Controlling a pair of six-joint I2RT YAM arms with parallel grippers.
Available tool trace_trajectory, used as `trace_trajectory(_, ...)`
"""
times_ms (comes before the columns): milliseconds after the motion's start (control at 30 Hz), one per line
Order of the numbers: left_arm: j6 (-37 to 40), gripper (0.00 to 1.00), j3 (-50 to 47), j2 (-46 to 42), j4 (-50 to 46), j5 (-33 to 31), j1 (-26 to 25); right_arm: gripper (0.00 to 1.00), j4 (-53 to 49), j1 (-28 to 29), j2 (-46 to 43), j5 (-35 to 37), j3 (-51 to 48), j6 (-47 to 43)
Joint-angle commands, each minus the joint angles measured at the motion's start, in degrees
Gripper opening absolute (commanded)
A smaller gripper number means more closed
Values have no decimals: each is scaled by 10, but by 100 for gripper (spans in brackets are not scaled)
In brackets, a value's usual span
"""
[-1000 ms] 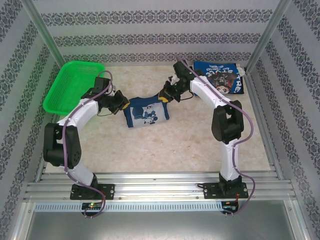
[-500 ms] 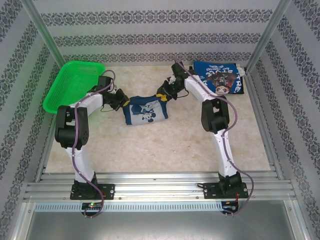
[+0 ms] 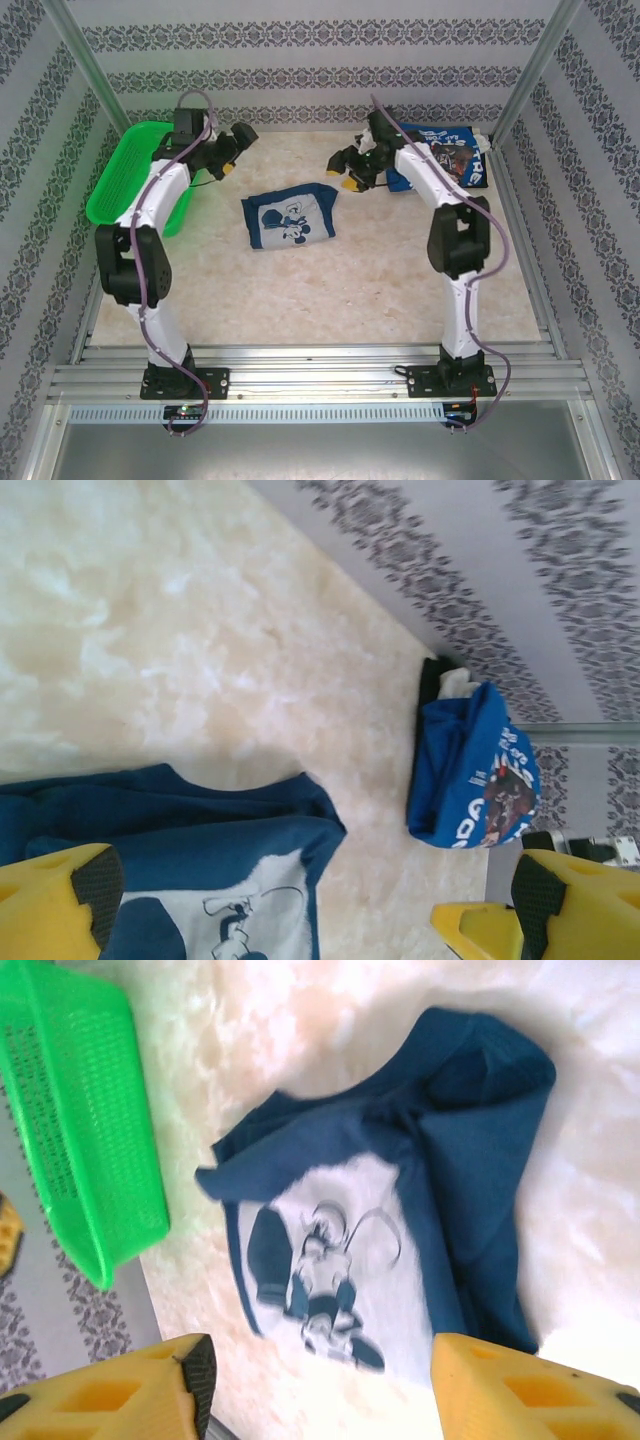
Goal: Fold and stack the t-shirts
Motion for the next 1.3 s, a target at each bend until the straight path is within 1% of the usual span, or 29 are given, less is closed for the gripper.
trace_trajectory(0,79,96,3,-13,-101,-17,-25,65,17,0,-44,10,-102,-43)
trace_trajectory(33,87,90,-3,-8,-105,-9,-37,67,44,2,-53,3,-138,-43)
trace_trajectory(133,87,66,-33,5,-75,0,-74,72,92,10,-61,10,-198,-59)
trace_trajectory(200,86,55,-30,29,-66,1,-94,73,122,13,-57,10,-225,-62)
trace_trajectory(267,87,50,-21,55,-58,5,-108,74,153,16,-53,10,-246,-61)
trace_trajectory(433,77,46,4,129,-32,16,-133,75,218,23,-35,6,-268,-56)
trace_trajectory(567,68,45,20,176,-14,3,-143,76,226,28,-6,5,-250,-57)
trace_trajectory(667,54,52,30,207,9,-9,-144,76,222,30,23,7,-228,-63)
trace_trajectory(733,52,56,52,233,9,-4,-147,76,207,33,45,12,-205,-70)
trace_trajectory(800,53,57,68,253,5,0,-150,76,192,36,65,18,-182,-81)
trace_trajectory(900,62,58,74,264,3,5,-155,77,185,41,84,21,-151,-89)
trace_trajectory(967,66,58,74,271,0,11,-158,77,189,45,95,5,-131,-93)
trace_trajectory(1100,69,57,49,270,10,16,-161,77,165,59,117,-7,-84,-116)
trace_trajectory(1167,69,57,40,266,11,13,-161,76,146,61,127,-7,-67,-120)
trace_trajectory(1267,69,57,39,261,10,13,-159,74,125,62,129,13,-64,-125)
